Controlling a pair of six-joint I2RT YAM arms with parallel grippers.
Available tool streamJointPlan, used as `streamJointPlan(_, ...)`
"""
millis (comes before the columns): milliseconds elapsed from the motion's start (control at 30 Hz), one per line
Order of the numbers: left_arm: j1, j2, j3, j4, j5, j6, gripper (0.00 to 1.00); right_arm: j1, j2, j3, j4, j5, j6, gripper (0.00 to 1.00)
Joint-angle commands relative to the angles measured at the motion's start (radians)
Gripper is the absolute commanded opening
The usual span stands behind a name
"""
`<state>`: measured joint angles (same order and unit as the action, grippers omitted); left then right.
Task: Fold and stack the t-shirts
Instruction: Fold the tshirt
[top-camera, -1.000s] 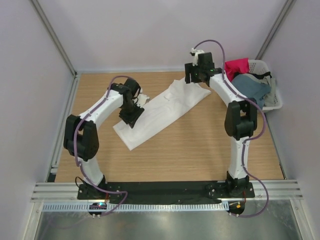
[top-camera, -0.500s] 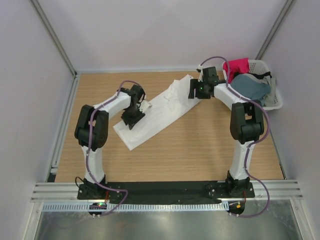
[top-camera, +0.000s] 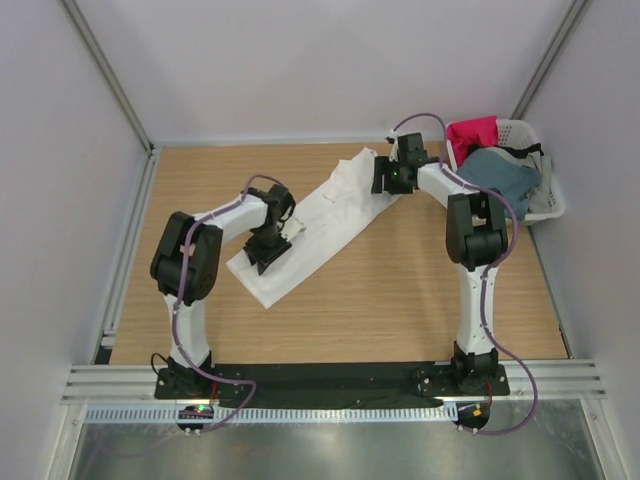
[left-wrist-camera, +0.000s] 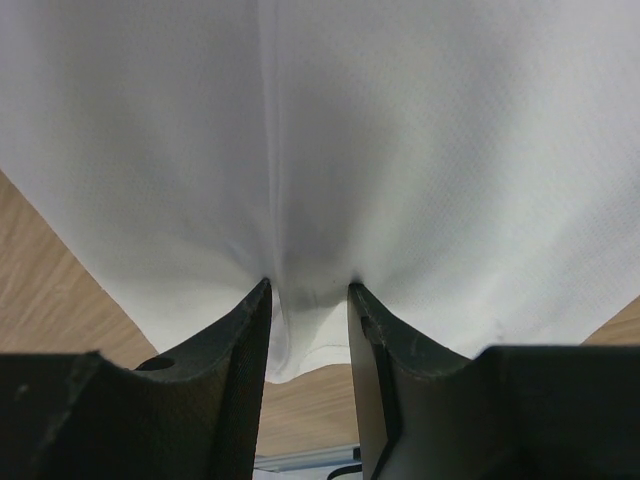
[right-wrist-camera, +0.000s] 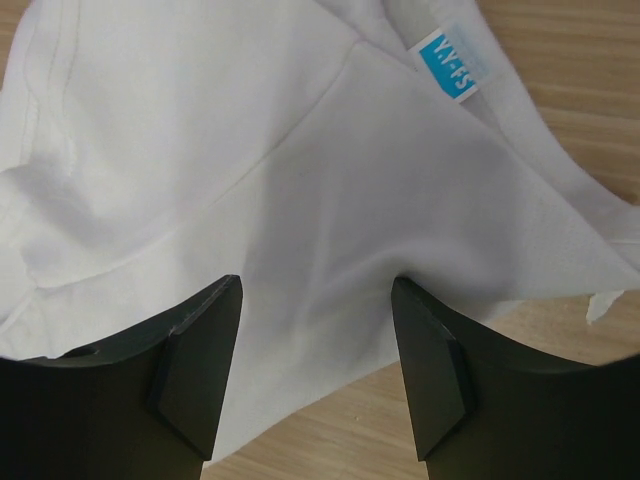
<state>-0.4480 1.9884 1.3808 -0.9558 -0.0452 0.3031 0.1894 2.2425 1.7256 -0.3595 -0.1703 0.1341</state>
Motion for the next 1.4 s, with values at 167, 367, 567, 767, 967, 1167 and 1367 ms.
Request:
streamJointPlan(167, -0.165, -0.062, -0.046, -0.038, 0.022, -0.071, 0.38, 0.010, 0.124, 0.183, 0.002, -0.015, -0.024, 0.68)
streamJointPlan(367, -0.302, -0.037, -0.034, -0.051, 0.033, -0.105, 0.38, 0.031, 0.206, 0.302, 0.011, -0.024, -0.028, 0.68)
streamJointPlan(567, -0.419, 0.027, 0.029, -0.060, 0.015, -0.125, 0.38, 0.057, 0.269, 0.402, 0.045, -0.026, -0.033, 0.68)
streamJointPlan(767, -0.446, 0.018, 0.083, -0.067, -0.122, -0.128, 0.49, 0.061, 0.212, 0.424, 0.037, -0.015, -0.063, 0.68)
streamJointPlan(967, -0.440, -0.109, 0.066, -0.093, -0.209, -0.072, 0.68, 0.033, 0.091, 0.344, 0.011, -0.032, -0.065, 0.68)
streamJointPlan(1167, -0.442, -0.171, 0.107, -0.138, -0.164, -0.032, 0.69, 0.016, -0.043, 0.197, -0.009, -0.032, -0.079, 0.68)
streamJointPlan(1367, -0.445, -0.178, 0.277, -0.230, 0.166, -0.010, 0.77, 0.013, -0.145, -0.047, -0.018, -0.099, 0.001, 0.68)
